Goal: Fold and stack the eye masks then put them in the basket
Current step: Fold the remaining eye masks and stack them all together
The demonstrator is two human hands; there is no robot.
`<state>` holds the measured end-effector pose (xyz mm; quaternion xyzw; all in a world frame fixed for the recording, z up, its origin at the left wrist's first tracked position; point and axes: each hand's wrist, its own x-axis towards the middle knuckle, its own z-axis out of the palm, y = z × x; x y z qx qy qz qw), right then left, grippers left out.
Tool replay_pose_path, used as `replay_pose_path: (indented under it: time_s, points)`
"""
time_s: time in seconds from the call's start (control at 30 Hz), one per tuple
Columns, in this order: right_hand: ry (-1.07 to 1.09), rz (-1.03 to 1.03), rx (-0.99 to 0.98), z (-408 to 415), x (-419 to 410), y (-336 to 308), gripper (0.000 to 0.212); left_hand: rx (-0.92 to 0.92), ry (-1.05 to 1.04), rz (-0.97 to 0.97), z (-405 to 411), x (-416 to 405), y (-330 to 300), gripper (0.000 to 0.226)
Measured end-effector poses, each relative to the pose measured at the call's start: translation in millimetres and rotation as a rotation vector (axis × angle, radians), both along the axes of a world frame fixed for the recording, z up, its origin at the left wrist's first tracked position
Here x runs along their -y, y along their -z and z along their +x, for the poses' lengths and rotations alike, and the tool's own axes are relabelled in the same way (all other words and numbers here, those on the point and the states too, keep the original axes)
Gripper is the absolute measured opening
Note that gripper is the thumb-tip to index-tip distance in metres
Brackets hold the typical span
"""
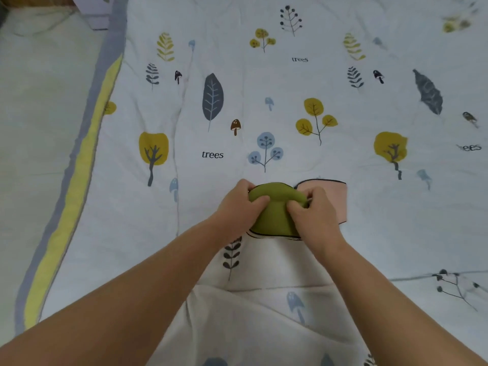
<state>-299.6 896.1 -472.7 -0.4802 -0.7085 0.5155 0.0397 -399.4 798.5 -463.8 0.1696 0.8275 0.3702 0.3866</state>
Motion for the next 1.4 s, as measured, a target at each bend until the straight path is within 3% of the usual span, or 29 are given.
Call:
replay_pose_path:
  time_s: [0.1,0.33,0.53,0.6,0.77,0.93,1.17,1.4]
  points:
    - [0.040,0.037,-0.010,11.7,-22.8,-2.6,0.010,0.010,0.010,0.027,9.0,-28.0,1.1,0.029]
    - [0.094,0.135,0.069,31.4,-64.3,4.9,0.014,0.066,0.008,0.046,28.0,-72.3,12.1,0.028]
    - [0.062,0.184,0.162,32.7,-78.4,19.4,0.015,-0.128,0.067,-0.068,36.4,-86.0,26.7,0.034]
    - [0.065,0.195,0.177,31.6,-80.1,22.6,0.025,-0.195,0.104,-0.129,36.6,-88.7,31.4,0.043]
    - [0.065,0.073,0.189,27.4,-83.9,27.4,0.055,-0.129,0.205,-0.222,33.3,-92.9,37.4,0.053]
    - [0.067,-0.082,0.173,26.3,-80.4,29.1,0.048,-0.136,0.276,-0.244,32.4,-91.1,33.3,0.047]
    - [0.082,-0.090,0.156,25.2,-70.3,6.3,0.045,0.000,0.184,-0.158,28.3,-85.4,11.3,0.035]
    - [0.042,-0.079,0.122,14.4,-56.9,-56.2,0.044,-0.010,0.139,-0.095,18.6,-66.9,-49.7,0.034]
